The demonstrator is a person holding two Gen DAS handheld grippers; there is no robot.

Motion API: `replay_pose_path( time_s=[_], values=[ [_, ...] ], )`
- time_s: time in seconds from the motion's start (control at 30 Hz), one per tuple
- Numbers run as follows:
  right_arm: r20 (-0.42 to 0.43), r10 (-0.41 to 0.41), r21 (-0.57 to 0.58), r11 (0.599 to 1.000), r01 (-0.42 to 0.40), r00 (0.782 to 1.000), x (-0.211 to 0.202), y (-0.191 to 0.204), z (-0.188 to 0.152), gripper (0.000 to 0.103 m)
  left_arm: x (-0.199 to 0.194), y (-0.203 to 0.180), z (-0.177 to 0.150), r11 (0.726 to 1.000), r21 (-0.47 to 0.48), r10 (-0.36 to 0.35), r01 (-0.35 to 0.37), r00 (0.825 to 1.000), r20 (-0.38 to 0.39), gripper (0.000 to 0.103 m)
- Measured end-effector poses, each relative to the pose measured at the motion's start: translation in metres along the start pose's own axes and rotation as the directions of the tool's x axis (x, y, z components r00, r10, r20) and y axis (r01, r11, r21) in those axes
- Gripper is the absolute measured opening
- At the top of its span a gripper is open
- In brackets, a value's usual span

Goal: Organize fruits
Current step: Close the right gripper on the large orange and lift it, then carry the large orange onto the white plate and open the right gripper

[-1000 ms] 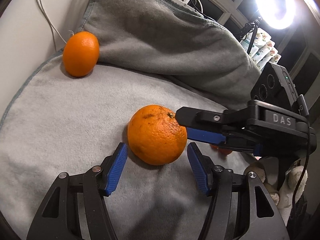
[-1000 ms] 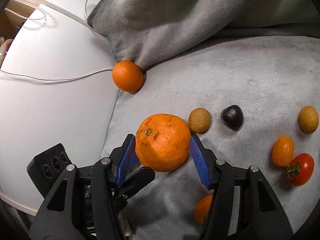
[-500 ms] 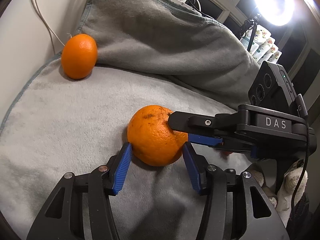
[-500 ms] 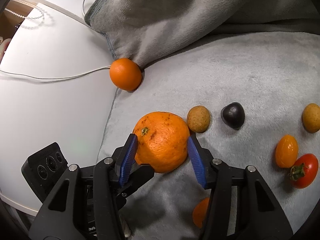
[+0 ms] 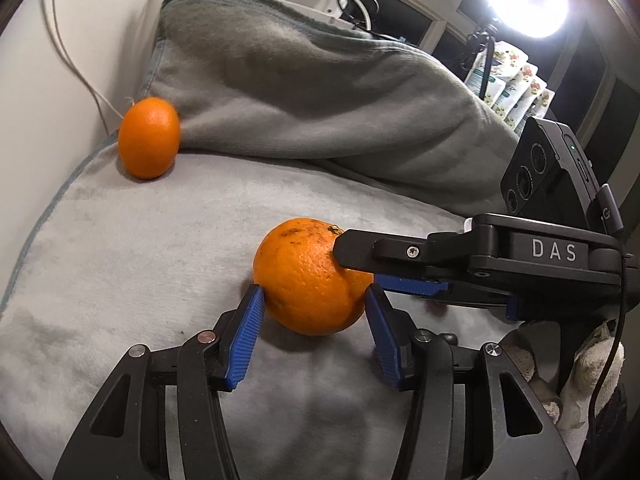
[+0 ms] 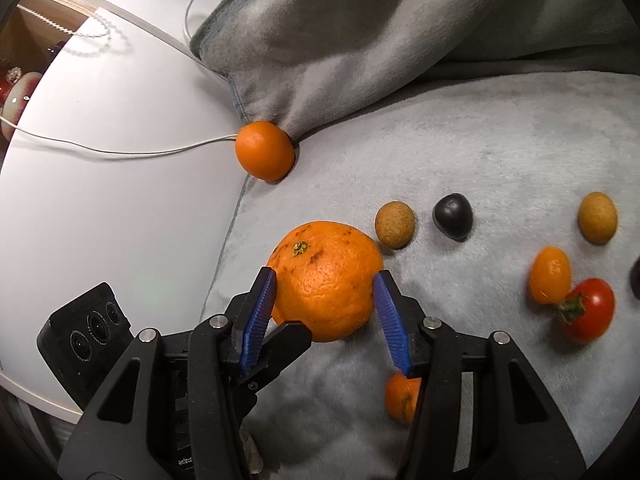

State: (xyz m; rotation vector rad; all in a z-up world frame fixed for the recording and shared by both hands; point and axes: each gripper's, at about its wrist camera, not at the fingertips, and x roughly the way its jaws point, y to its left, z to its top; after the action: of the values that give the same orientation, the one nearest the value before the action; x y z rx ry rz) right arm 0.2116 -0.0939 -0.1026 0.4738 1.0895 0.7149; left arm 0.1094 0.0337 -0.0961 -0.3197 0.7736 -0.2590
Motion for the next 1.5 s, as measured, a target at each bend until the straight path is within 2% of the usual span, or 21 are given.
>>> replay_pose_path(
  time_s=[0.27, 0.57, 1.07, 1.27, 1.5],
  values=[
    [0.057, 0.006, -0.019, 1.000, -0.005, 0.998, -0.034, 0.000, -0.009, 0.053, -0.009, -0.029, 0.002, 0.998, 0.058, -0.006, 0.004, 0.999, 0.033, 0.051],
    [0.143, -0.032, -0.015, 0.999, 0.035, 0.989, -0.086, -0.014, -0.021, 0.053, -0.005, -0.076, 0.003, 0.991, 0.126, -0.061, 0.055, 0.997, 0.045, 0.051],
    [0.267, -0.141, 0.098, 0.988, 0.119, 0.953, -0.174, -0.076, -0.057, 0.053, 0.030, -0.169, -0.011, 0.954, 0.234, -0.184, 0.186, 0.982, -0.030, 0.051],
    [0.298, -0.181, 0.151, 0.978, 0.141, 0.937, -0.200, -0.100, -0.066, 0.053, 0.048, -0.201, -0.015, 0.936, 0.271, -0.212, 0.223, 0.975, -0.069, 0.051],
    [0.313, -0.201, 0.203, 0.969, 0.142, 0.928, -0.215, -0.124, -0.069, 0.053, 0.064, -0.219, -0.018, 0.928, 0.285, -0.220, 0.241, 0.970, -0.105, 0.051]
  ],
)
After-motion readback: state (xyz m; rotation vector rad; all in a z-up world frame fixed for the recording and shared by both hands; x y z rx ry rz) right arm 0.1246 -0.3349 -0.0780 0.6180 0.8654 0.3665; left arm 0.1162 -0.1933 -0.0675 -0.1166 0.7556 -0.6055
